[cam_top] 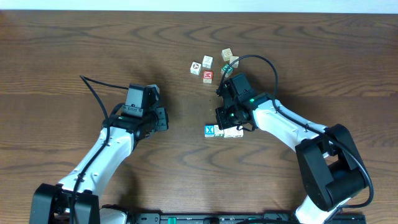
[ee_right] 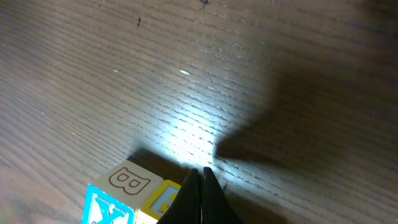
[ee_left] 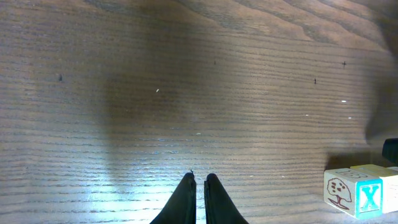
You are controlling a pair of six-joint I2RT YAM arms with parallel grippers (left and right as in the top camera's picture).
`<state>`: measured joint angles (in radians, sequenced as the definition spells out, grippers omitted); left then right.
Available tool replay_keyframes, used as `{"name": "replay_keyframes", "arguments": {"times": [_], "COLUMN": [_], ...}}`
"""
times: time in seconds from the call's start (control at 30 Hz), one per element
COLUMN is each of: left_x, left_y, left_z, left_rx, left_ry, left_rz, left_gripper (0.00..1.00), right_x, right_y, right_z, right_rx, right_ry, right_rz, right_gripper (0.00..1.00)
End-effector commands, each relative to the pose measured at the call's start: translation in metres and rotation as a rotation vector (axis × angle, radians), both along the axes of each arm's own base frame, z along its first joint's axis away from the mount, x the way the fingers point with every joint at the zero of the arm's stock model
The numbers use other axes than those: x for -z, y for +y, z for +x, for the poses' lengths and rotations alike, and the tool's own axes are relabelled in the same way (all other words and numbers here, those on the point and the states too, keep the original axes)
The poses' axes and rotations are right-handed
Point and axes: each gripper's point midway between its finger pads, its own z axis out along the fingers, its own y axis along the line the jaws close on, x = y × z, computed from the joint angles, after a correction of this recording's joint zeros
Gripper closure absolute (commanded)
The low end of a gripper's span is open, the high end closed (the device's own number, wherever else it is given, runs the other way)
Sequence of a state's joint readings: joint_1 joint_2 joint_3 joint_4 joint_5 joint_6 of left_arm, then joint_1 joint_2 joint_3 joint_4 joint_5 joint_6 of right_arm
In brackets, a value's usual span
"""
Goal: Lift 4 blocks
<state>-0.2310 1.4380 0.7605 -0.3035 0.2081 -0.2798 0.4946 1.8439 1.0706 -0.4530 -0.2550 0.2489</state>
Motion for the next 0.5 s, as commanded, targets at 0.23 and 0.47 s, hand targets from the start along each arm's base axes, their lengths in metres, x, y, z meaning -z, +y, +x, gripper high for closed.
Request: {"name": "replay_keyframes", "arguments": {"times": [0.23, 0.47], "left_x": [-0.0095, -0.0095], "left_y": [-0.0037, -0.0037], "left_z": [0.0060, 0.0060], "left_rx": [0.020, 0.021], "left_ry": [-0.027, -0.028], "left_rz": [-0.006, -0.006], "left_gripper": [0.92, 0.92], "right_x": [-0.0031, -0.0021], "right_y": [0.0010, -0.0010], "right_z": [0.0023, 0.0010], "right_rx": [-0.010, -0.008], "right_ry": [-0.011, -0.005], "right_rz": [-0.011, -0.021], "right_gripper": [0.99, 0.99]}}
